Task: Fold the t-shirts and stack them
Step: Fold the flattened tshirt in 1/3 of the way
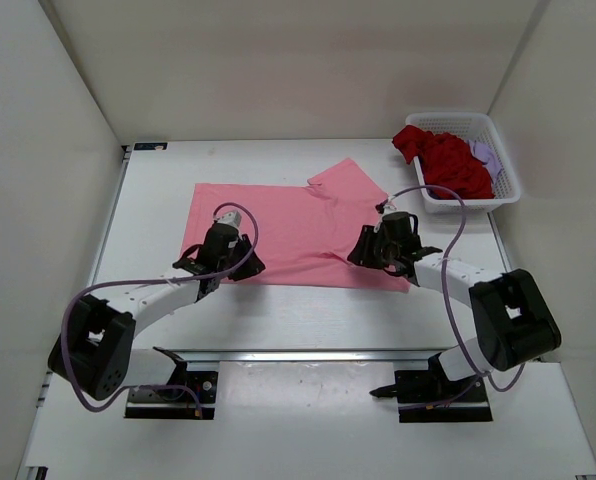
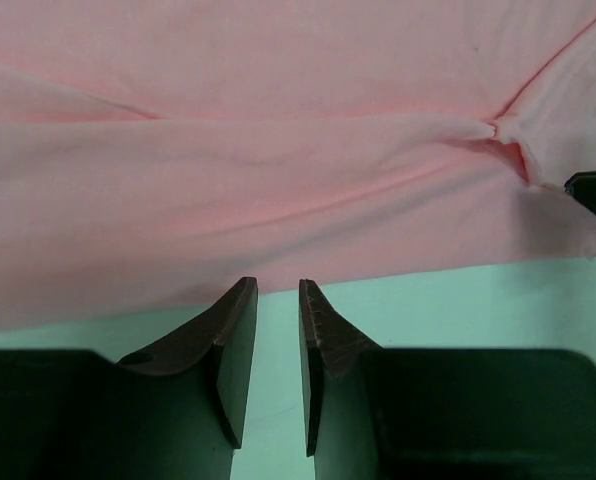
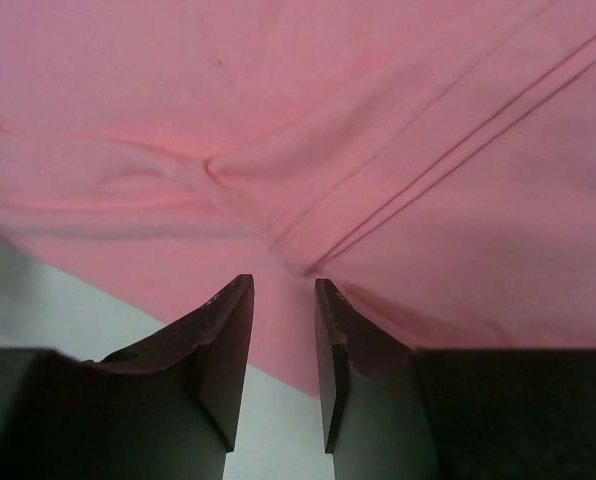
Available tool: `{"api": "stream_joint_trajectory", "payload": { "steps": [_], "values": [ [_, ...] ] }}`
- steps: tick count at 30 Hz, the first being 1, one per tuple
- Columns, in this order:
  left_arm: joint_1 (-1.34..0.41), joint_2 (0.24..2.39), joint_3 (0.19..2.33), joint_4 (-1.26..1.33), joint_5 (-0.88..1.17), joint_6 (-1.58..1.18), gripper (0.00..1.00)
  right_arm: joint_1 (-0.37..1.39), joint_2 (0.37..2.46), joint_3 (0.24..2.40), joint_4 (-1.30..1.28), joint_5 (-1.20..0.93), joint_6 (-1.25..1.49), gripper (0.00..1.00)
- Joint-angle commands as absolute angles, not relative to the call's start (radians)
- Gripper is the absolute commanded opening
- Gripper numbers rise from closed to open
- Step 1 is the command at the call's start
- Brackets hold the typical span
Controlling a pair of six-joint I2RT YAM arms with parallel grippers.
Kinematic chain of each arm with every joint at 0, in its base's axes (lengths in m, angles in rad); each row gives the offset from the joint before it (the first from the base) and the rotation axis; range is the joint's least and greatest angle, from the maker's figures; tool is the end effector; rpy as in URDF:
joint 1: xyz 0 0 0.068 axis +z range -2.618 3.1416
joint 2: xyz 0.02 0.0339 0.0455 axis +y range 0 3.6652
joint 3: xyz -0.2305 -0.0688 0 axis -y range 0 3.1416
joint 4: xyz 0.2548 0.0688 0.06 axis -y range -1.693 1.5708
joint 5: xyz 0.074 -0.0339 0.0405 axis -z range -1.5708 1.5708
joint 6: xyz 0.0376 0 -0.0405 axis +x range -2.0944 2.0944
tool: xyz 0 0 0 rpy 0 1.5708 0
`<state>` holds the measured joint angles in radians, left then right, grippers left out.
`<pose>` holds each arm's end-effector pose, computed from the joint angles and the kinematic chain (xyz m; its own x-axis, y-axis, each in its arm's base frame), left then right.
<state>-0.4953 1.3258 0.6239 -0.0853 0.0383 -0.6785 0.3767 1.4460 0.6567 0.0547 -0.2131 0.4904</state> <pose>0.2423 -0.1325 0.1394 -0.7982 -0.2816 -0.5325 -0.0029 0.8858 -0.4641 0.2719 0.1161 0.1294 -0.7879 0.1833 -0.5879 -0.1523 0.8669 0.4746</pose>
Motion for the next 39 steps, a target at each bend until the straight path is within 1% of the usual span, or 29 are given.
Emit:
{"api": "stream_joint_trajectory", "payload": {
  "steps": [1, 4, 11, 12, 13, 20, 25, 27, 30, 36, 39],
  "values": [
    [-0.477, 1.264, 0.588, -0.048, 0.014, -0.657, 0.35, 0.362, 1.462, 0.693, 0.149, -0.201, 0.500, 0.29],
    [-0.450, 1.255, 0.577, -0.040, 0.034, -0.667, 0.35, 0.342, 1.494, 0.681, 0.176, -0.219, 0.514, 0.29],
    [-0.460, 1.259, 0.575, -0.031, 0.032, -0.675, 0.36, 0.325, 1.548, 0.707, 0.181, -0.218, 0.517, 0.29],
    [-0.460, 1.259, 0.574, -0.025, 0.040, -0.678, 0.35, 0.330, 1.551, 0.703, 0.175, -0.210, 0.514, 0.30],
    [-0.463, 1.265, 0.574, -0.025, 0.038, -0.680, 0.36, 0.328, 1.561, 0.716, 0.176, -0.201, 0.512, 0.30],
    [-0.443, 1.273, 0.557, -0.017, 0.051, -0.680, 0.35, 0.318, 1.612, 0.752, 0.193, -0.245, 0.526, 0.30],
    [-0.431, 1.270, 0.564, -0.032, 0.052, -0.681, 0.35, 0.293, 1.658, 0.817, 0.157, -0.276, 0.537, 0.31],
    [-0.434, 1.262, 0.567, -0.034, 0.051, -0.678, 0.35, 0.305, 1.648, 0.815, 0.141, -0.265, 0.535, 0.33],
    [-0.433, 1.246, 0.555, -0.025, 0.049, -0.679, 0.35, 0.327, 1.596, 0.767, 0.129, -0.200, 0.526, 0.33],
    [-0.431, 1.249, 0.561, -0.037, 0.051, -0.681, 0.35, 0.339, 1.542, 0.698, 0.112, -0.163, 0.529, 0.33],
    [-0.434, 1.250, 0.561, -0.029, 0.048, -0.684, 0.36, 0.325, 1.558, 0.686, 0.126, -0.210, 0.546, 0.33]
  ]
}}
